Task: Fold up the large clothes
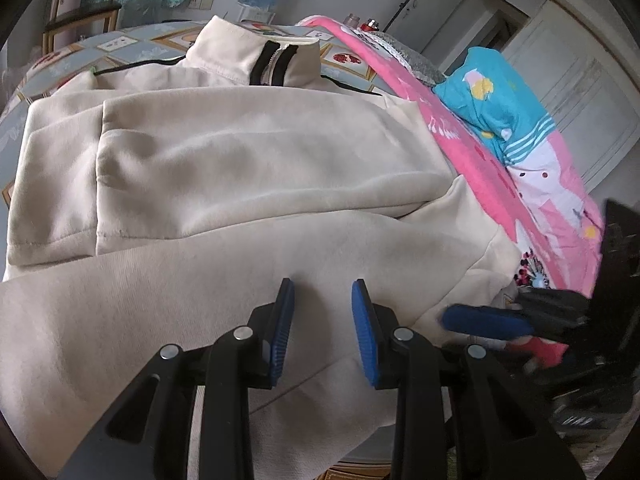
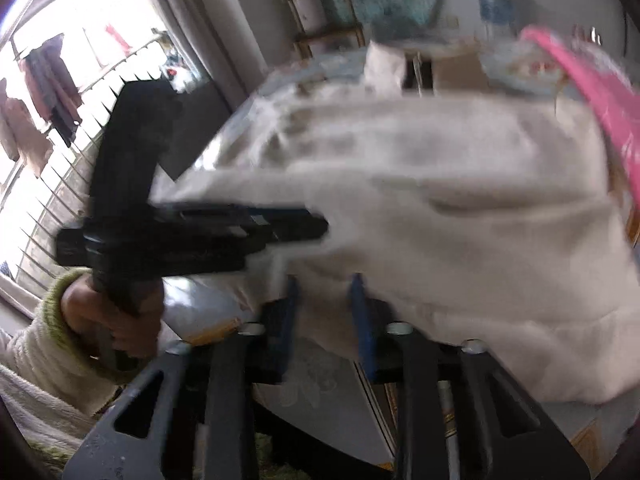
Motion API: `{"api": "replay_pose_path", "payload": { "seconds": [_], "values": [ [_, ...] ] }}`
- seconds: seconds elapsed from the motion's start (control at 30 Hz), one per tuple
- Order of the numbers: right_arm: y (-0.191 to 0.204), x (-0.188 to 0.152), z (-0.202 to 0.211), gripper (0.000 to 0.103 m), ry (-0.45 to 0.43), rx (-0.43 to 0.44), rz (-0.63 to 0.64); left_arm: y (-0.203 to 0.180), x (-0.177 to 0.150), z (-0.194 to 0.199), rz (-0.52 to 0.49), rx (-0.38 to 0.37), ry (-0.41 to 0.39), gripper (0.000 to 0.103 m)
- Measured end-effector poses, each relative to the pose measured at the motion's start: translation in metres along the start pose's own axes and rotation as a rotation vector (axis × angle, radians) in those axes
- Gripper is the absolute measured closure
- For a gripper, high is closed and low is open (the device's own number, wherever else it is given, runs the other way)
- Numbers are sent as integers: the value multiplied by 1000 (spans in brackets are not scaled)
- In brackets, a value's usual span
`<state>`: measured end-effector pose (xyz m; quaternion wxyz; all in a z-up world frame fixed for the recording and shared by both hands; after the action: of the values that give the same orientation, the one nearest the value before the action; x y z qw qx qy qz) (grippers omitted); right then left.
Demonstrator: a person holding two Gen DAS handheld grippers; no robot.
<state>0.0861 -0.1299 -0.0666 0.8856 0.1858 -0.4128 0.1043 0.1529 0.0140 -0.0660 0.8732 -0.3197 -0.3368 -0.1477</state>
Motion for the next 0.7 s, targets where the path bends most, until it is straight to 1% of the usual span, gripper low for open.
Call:
{"api": "replay_pose_path", "payload": {
  "seconds": [0.07, 0.1, 0.2, 0.27, 0.3, 0.33, 0.4, 0.5, 0.57, 0.63, 0.7],
  "values": [
    [7, 5, 2, 83, -32, 42, 9, 1, 0, 1, 11, -8, -1, 75],
    [10, 3, -2, 83, -29, 57, 15, 1, 0, 1, 18, -12, -2, 75],
    [9, -16, -31, 83, 32, 49, 40, 4, 1, 1, 42, -24, -3, 75],
    [11, -19, -37, 83, 25, 23, 89, 5, 2, 5, 42, -14, -13, 75],
    [12, -17, -38, 84, 34, 17, 102, 6, 5, 12, 29, 17, -33, 75],
    [12, -16, -38, 84, 37, 15, 103, 5, 7, 20, 19, 28, -57, 75],
    [12, -19, -37, 84, 28, 23, 94, 3, 12, 47, 9, 21, -129, 75],
    [8, -21, -35, 84, 20, 44, 63, 1, 9, 85, -16, 22, -197, 75],
    [6, -20, -38, 84, 21, 52, 52, 0, -1, 98, -8, 21, -199, 75],
    [6, -19, -39, 84, 21, 56, 48, 2, -17, 99, 15, 32, -172, 75],
    [5, -19, -40, 84, 20, 59, 44, 10, -36, 89, 28, 102, -126, 75]
  ]
}}
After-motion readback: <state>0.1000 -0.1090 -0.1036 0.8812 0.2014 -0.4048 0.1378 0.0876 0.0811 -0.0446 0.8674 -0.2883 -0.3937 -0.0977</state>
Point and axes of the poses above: each gripper's, at about its wrist camera, not at the fingertips, and z roughly against the way its jaws point, y to its left, x to its top, the point moved 4 cm from there along -z, roughly the way its jaws point, and after that the axes turned 15 degrees about -y, right-handed, at the moved point
